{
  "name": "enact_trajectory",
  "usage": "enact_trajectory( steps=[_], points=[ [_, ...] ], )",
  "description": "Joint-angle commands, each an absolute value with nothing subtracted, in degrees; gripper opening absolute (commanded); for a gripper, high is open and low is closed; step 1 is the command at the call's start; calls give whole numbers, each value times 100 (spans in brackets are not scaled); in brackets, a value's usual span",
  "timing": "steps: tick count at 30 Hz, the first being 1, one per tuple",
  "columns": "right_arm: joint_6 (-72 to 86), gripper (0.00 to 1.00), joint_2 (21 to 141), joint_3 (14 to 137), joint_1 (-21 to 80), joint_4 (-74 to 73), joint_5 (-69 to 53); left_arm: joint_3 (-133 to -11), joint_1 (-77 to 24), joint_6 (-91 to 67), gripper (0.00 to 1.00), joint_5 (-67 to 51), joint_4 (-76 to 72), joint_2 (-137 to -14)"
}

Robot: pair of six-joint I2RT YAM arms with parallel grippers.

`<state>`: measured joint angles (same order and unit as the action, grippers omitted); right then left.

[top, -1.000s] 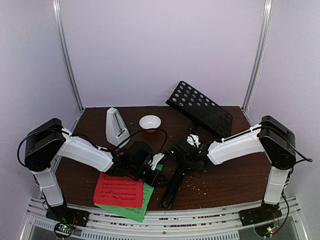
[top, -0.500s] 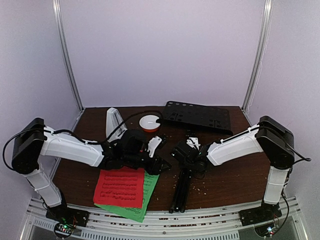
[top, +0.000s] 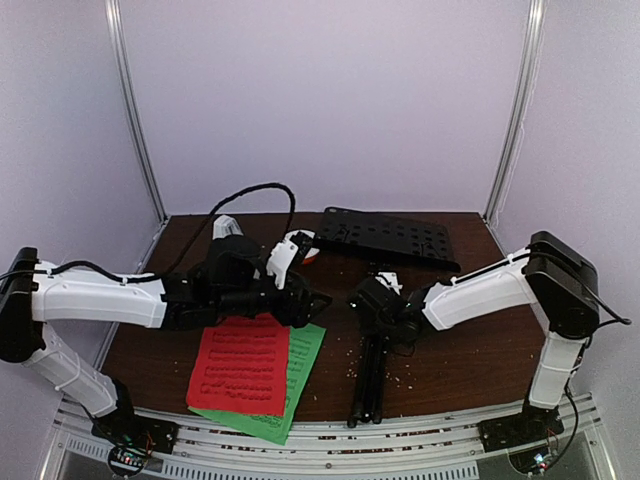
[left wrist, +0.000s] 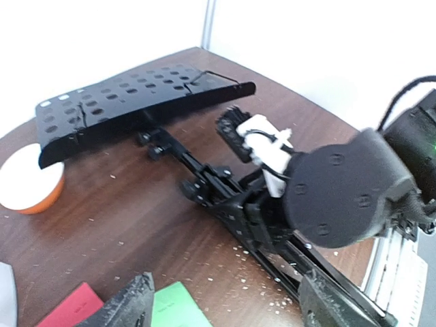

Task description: Pack up the instrument practice props

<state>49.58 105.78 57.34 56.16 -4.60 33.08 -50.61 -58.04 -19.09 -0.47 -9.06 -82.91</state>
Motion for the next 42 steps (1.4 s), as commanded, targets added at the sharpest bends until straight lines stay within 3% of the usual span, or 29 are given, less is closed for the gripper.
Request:
enact_trajectory(
  steps=[1, 6, 15, 22, 28, 35, 39, 42],
  points=[
    [4458, 65, 10060, 5722, 5660, 73, 3485, -5044, -5684, -1651, 77, 339, -848, -8043],
    [4319, 81, 9905, 5680, 5652, 142, 3390, -5062, -5628, -1617, 78, 430, -744, -7927],
    [3420, 100, 9228, 5743, 5611, 360, 3277, -5247, -5353, -1525, 84, 215, -590, -7554],
    [2791, 100, 8394, 5910, 4569, 463, 1917, -5280, -3553, -1663, 88, -447, -112, -6901],
    [2661, 100, 7907, 5182, 2663, 865, 738, -4732, -1472, -1677, 96, -925, 195, -6099],
    [2344, 100, 7529, 3838, 702, 2068, 548, -3187, 1085, -2761, 95, -2354, -1364, -6388],
    [1831, 100, 7051, 2877, 356, 3327, 966, -2627, 1496, -2891, 94, -1396, -2314, -6641],
    [1283, 100, 7031, 1900, 334, 5108, 876, -2047, 1467, -2564, 97, -132, -3390, -6615]
  ],
)
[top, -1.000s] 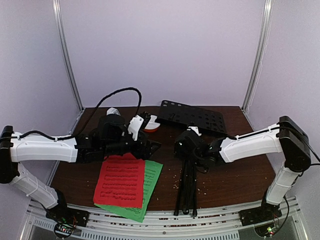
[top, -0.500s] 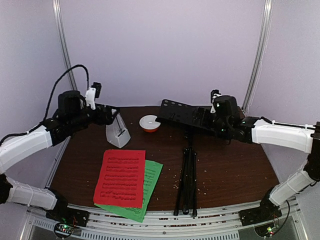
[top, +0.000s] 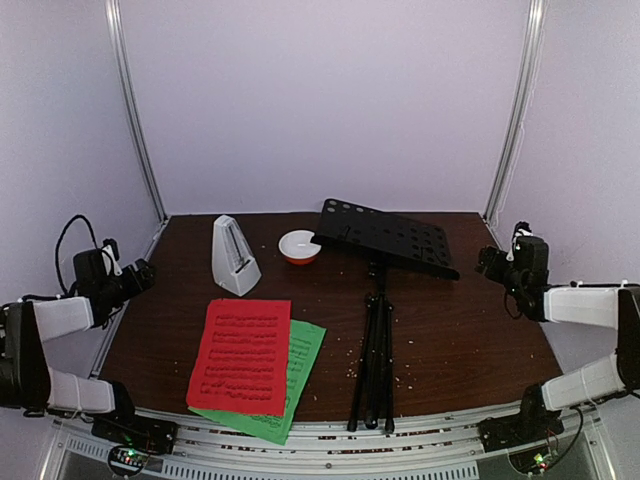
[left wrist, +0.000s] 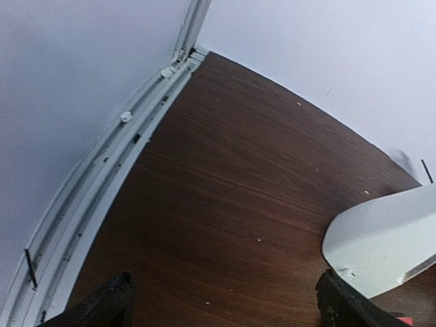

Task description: Pack up the instrument practice props

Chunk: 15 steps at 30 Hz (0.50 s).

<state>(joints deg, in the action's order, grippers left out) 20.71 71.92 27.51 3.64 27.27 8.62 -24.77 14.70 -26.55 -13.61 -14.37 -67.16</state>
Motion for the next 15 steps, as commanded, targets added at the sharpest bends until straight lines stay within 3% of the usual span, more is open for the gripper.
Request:
enact_trajectory(
  steps=[1, 4, 8, 15],
  points=[
    [1182, 100, 7156, 1654, 327, 5719, 837, -1909, 1401, -2312, 98, 338, -3622, -6652],
    [917, 100, 7362, 1702, 275, 5958, 514, -1615, 1334, -1865, 98, 999, -4261, -6879],
    [718, 100, 7635, 1711, 231, 6461, 655, -1274, 1276, -1520, 98, 559, -5543, -7325],
    [801, 100, 7561, 1531, 129, 6677, 824, -1640, 1040, -1201, 98, -340, -6487, -8380]
  ],
)
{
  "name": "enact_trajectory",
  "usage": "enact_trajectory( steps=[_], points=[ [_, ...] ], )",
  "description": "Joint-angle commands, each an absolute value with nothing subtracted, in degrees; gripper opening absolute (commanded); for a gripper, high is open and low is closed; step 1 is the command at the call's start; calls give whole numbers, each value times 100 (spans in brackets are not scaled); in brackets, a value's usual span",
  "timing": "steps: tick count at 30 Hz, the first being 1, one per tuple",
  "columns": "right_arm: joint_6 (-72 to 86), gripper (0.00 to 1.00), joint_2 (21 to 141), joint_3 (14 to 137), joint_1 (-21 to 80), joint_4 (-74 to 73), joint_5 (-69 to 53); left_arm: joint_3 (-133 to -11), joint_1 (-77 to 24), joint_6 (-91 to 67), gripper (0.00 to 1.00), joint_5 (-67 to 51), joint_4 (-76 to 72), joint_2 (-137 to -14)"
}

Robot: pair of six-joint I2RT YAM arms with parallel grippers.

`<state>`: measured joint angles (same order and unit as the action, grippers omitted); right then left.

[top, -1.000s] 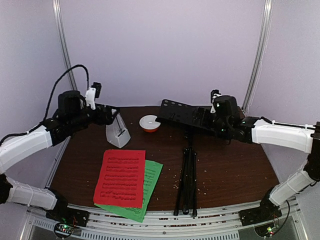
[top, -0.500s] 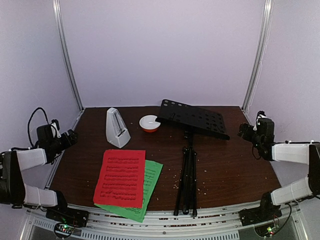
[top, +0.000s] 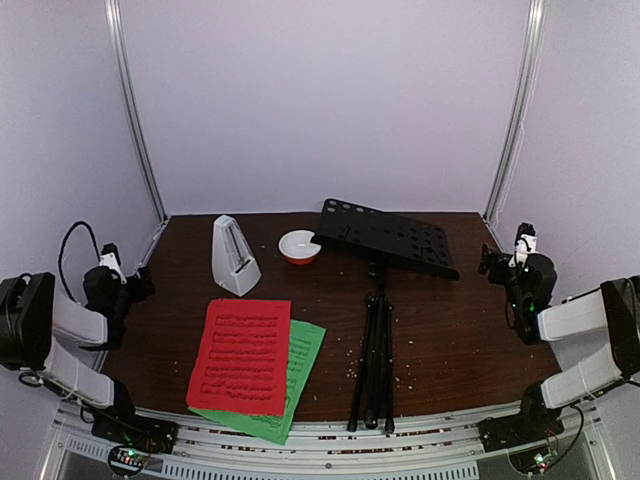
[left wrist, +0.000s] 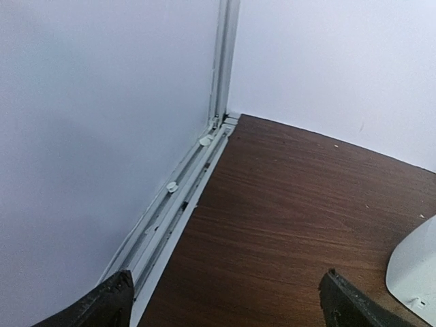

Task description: Pack up the instrument practice props

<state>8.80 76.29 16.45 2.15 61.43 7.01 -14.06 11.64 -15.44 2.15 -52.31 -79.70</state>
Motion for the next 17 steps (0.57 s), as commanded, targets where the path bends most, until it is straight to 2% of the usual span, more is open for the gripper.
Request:
enact_trajectory(
  steps=[1, 5, 8, 11, 13, 17],
  points=[
    [804, 100, 7522, 1489, 115, 6668, 836, -1689, 988, -1076, 98, -461, -6452, -8432],
    [897, 99, 7279, 1183, 75, 6591, 968, -1680, 807, -877, 98, -378, -6464, -8431],
    [956, 100, 7757, 934, 6, 7361, 955, -1657, 775, -833, 98, -385, -6521, -8428],
    [933, 100, 8276, 1398, -8, 6874, 730, -1664, 761, -826, 98, -386, -6508, -8429],
    [738, 99, 8679, 1492, 23, 7146, 396, -1610, 737, -791, 98, -364, -6603, -8406],
    [649, 100, 8823, 1241, 115, 7670, 498, -1577, 687, -772, 98, -270, -6651, -8389]
  ],
)
